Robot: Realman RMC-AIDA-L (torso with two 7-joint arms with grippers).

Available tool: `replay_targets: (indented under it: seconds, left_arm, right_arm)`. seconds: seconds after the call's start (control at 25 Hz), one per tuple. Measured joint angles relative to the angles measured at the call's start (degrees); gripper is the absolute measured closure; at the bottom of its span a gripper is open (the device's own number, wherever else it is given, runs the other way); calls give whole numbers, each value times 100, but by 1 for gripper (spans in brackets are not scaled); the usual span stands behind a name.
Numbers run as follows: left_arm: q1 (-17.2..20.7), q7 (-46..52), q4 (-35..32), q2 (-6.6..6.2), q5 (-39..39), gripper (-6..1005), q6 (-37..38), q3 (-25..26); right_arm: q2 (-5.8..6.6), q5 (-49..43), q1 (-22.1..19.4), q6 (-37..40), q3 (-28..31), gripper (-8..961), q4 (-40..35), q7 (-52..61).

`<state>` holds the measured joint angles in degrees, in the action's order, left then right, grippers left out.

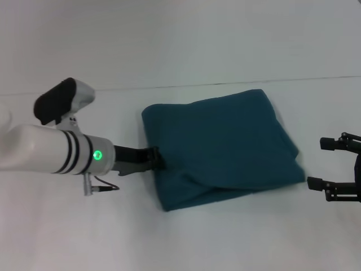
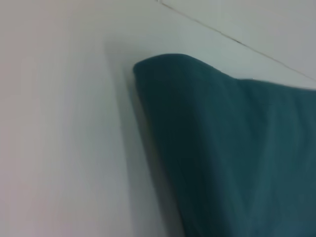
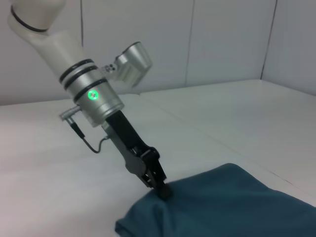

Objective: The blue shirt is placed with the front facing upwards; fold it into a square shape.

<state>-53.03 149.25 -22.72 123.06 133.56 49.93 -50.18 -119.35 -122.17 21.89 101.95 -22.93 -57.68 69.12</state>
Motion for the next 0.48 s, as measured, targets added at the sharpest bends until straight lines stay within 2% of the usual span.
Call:
replay_targets:
  seconds: [0.2, 0.48]
  left_arm:
    - [358, -2, -578, -5, -42, 921, 170, 33]
    - [628, 6, -1094, -44, -41, 920, 574, 61]
  right_arm:
    - [-2, 0, 0, -56, -1, 12, 11, 33]
    - [-9, 13, 28, -144, -1, 12, 18, 109]
